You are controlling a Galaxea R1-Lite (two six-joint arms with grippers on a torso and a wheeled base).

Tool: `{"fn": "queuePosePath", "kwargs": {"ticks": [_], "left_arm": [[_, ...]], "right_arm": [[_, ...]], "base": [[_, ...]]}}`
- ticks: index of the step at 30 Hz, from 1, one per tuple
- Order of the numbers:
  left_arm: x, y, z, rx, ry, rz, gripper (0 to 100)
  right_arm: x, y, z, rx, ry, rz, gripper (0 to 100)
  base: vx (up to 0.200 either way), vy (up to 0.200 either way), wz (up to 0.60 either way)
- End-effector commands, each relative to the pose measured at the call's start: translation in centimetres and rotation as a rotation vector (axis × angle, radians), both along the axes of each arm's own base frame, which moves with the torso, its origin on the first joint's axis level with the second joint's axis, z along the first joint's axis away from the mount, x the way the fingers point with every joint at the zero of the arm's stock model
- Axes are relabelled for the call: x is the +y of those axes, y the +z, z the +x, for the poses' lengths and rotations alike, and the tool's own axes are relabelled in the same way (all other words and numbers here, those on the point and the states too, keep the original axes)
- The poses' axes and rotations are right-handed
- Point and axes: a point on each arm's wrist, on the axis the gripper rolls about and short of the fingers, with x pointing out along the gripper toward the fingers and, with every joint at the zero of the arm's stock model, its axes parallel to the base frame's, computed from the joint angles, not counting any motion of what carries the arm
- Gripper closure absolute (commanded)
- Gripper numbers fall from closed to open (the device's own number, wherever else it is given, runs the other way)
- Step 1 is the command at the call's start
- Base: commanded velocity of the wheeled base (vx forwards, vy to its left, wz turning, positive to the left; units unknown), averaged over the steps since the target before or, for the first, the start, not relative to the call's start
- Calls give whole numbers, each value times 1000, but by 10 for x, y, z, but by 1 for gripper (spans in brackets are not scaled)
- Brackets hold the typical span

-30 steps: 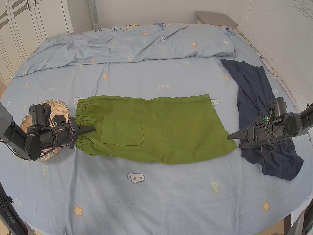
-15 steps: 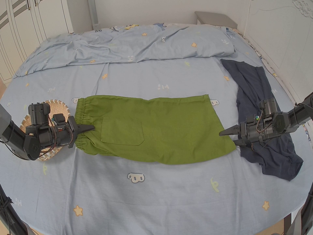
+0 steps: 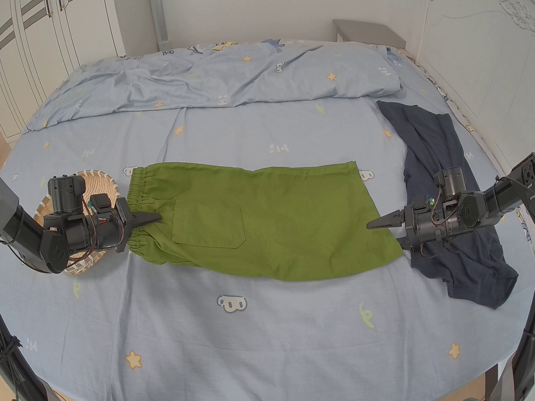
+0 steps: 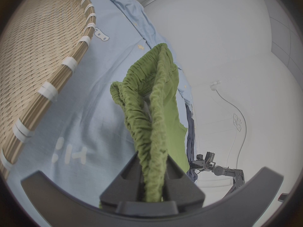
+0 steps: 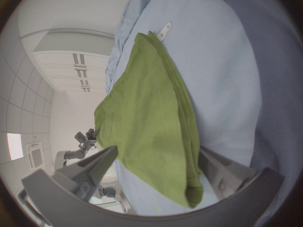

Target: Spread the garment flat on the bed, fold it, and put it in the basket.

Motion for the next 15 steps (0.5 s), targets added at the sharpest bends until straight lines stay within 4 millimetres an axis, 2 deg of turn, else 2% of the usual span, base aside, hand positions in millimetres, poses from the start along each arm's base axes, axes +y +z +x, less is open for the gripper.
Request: {"fn": "queuePosePath", "kwargs": {"ticks": [1,12,15], "left_arm": [[0,0,0,-1,0,0,100],[2,0,2,1,5,0,100],[2,0,1,9,5,-2,100]], "right_arm": [[0,-6,1,16,-1,0,100],[-5,-5,-1,18,-13,0,100],[-4,4,-10,7,-8,-3,100]], "base": [[0,0,0],[0,0,0],[0,0,0]]}}
